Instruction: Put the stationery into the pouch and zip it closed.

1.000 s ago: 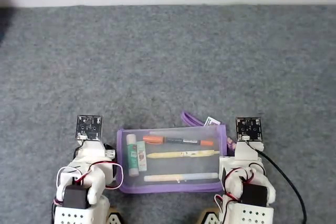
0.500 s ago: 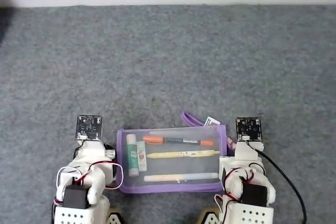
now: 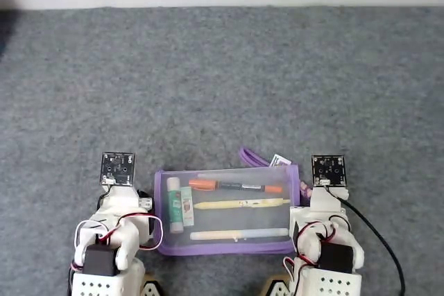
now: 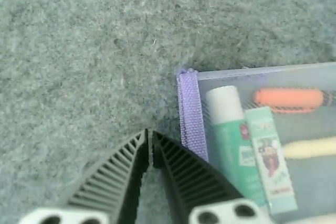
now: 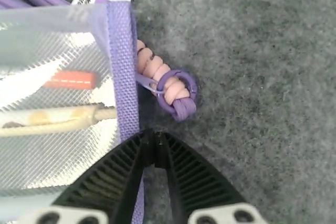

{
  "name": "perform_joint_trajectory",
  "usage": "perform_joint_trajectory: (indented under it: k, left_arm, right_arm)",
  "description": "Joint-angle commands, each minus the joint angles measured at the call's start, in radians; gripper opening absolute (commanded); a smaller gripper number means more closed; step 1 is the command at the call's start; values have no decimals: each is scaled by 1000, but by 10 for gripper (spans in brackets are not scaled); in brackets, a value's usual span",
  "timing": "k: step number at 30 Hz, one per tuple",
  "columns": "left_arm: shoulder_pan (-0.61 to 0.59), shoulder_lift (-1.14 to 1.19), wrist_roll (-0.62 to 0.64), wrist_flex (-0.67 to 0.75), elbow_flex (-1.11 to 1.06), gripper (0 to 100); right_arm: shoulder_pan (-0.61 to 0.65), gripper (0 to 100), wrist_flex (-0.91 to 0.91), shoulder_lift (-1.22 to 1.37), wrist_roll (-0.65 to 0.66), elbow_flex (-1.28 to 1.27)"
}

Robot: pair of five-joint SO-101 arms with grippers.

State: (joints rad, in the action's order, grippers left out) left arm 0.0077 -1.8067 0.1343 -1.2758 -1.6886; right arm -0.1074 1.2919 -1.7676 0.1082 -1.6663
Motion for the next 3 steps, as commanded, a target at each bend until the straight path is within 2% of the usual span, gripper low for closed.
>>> perform_joint_trajectory:
  k: [1, 3]
  left_arm:
    - [-8, -15, -8, 20, 5, 15]
    - [-8, -15, -8, 20, 5, 15]
  right_arm:
    - [-4, 9, -8, 12, 6, -12]
    - [-4, 9, -8, 12, 6, -12]
